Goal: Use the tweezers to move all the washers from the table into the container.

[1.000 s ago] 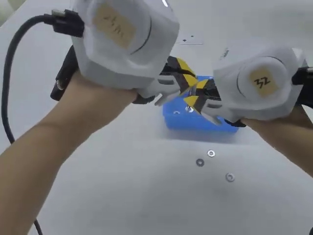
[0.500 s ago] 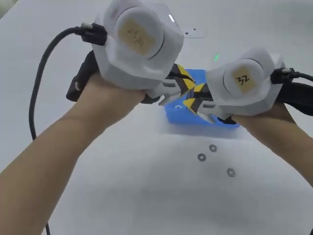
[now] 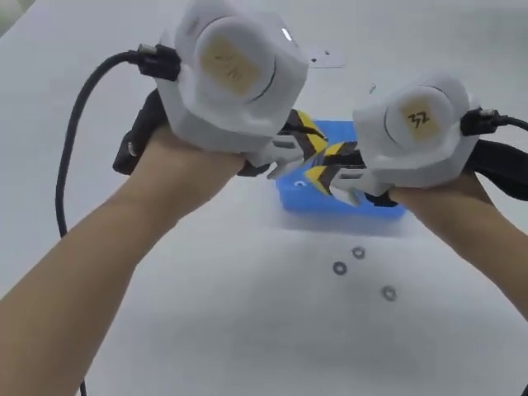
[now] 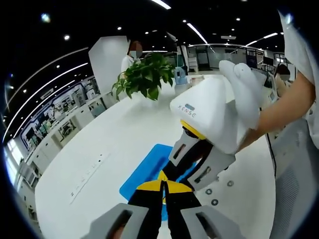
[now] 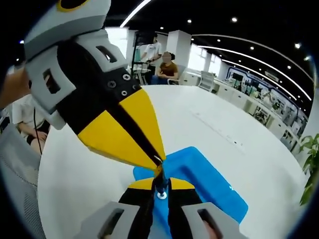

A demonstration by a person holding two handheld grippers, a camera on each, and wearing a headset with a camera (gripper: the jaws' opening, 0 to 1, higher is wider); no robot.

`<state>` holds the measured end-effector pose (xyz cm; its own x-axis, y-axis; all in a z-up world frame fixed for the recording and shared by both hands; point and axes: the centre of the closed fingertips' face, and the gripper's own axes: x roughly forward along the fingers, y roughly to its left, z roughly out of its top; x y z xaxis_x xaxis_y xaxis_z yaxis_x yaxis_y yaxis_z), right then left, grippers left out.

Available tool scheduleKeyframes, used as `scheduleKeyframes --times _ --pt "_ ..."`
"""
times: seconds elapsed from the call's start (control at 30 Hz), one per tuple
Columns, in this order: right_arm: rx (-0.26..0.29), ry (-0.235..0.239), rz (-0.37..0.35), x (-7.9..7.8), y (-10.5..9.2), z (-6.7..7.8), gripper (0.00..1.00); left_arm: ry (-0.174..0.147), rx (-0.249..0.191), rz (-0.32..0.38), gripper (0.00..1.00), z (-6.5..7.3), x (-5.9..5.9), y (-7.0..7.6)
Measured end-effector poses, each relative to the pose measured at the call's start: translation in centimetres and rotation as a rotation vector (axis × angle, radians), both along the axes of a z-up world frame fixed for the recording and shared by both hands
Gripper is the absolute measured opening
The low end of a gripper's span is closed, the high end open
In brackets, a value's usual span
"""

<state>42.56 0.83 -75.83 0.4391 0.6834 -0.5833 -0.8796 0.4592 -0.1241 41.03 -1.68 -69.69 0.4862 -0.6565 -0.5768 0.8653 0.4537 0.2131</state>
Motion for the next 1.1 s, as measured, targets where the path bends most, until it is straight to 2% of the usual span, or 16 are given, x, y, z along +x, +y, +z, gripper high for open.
scheduleKeyframes --times 0.1,0.17,0.4,0.5,0.7,0.9,1.1 --pt "0.019 -0.054 -0.002 -0.7 -0.3 1.8 0.06 -0.025 -0.027 -0.009 0.00 1.7 -1.0 -0.2" --pt "0.026 -0.071 0.000 -1.5 -0.6 2.7 0.06 -0.033 -0.042 -0.016 0.00 2.6 -1.9 -0.3" --pt "0.041 -0.119 0.008 -3.7 -0.9 4.4 0.06 -0.054 -0.036 -0.064 0.00 4.3 -4.2 -0.9" --pt "0.042 -0.124 0.009 -4.2 -1.0 4.6 0.05 -0.056 -0.043 -0.075 0.00 4.6 -4.8 -1.2" --pt "0.061 -0.089 -0.002 -5.4 -1.1 4.1 0.05 -0.038 -0.032 -0.089 0.00 4.2 -6.1 -1.5" --pt "0.046 -0.024 -0.012 -7.1 -1.4 1.9 0.05 0.015 -0.018 -0.104 0.00 2.3 -7.7 -1.9" --pt "0.046 0.045 -0.022 -8.0 -1.7 0.2 0.06 0.057 -0.012 -0.104 0.00 0.7 -8.3 -2.2"
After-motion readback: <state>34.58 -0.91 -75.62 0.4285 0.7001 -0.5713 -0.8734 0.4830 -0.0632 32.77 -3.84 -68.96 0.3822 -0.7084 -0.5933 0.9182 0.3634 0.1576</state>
